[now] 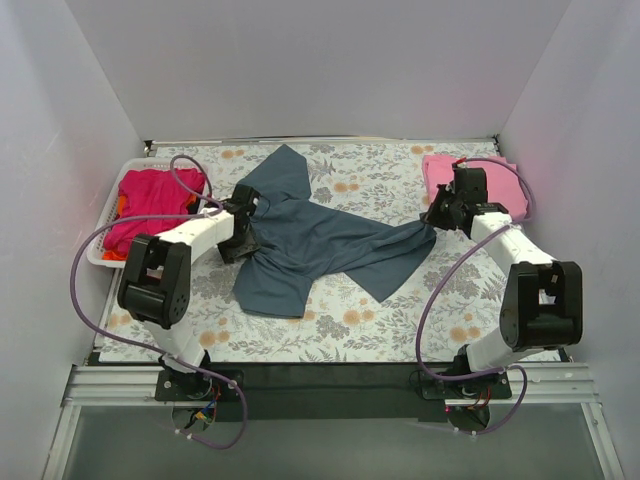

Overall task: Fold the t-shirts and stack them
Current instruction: Flatten the tshirt out

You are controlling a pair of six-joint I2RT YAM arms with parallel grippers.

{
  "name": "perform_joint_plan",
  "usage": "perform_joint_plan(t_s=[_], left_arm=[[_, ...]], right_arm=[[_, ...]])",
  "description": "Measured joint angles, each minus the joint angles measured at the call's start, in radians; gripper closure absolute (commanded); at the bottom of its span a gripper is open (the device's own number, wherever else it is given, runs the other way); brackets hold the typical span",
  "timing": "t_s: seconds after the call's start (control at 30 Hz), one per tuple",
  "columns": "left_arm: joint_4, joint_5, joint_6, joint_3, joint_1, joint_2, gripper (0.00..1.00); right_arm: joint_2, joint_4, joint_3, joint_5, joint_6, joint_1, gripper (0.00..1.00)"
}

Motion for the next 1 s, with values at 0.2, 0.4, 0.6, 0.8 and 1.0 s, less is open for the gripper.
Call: perform_joint_plan(t_s=[0.2,0.4,0.6,0.8,1.0], left_arm=[[-0.054,0.025,-0.032,-0.085,-0.006,-0.164,0.46],[-0.113,0.084,-0.082,-0.204,-0.032,-0.28,0.48],[-0.159,0.124,-0.134,-0.245,-0.085,-0.281,0.47],[-0.214,0.136,-0.189,-0.281,-0.14,-0.292,0.47],[-0.258,0.13,-0.22,-0.29,-0.157,-0.329,0.48]], right_arm=[[-0.029,0.003,-0.005,0.002,-0.018,-0.002,0.99],[-0.05,0.002,-0.045,-0.001,-0.02,-0.003,0.99],[-0.062,-0.001,-0.053,-0.002,-0.022,-0.003,0.99],[-0.078,0.002,-0.056,-0.005,-0.023,-0.004,0.99],[-0.078,-0.001,-0.069,-0.016,-0.025,-0.005,0.99]])
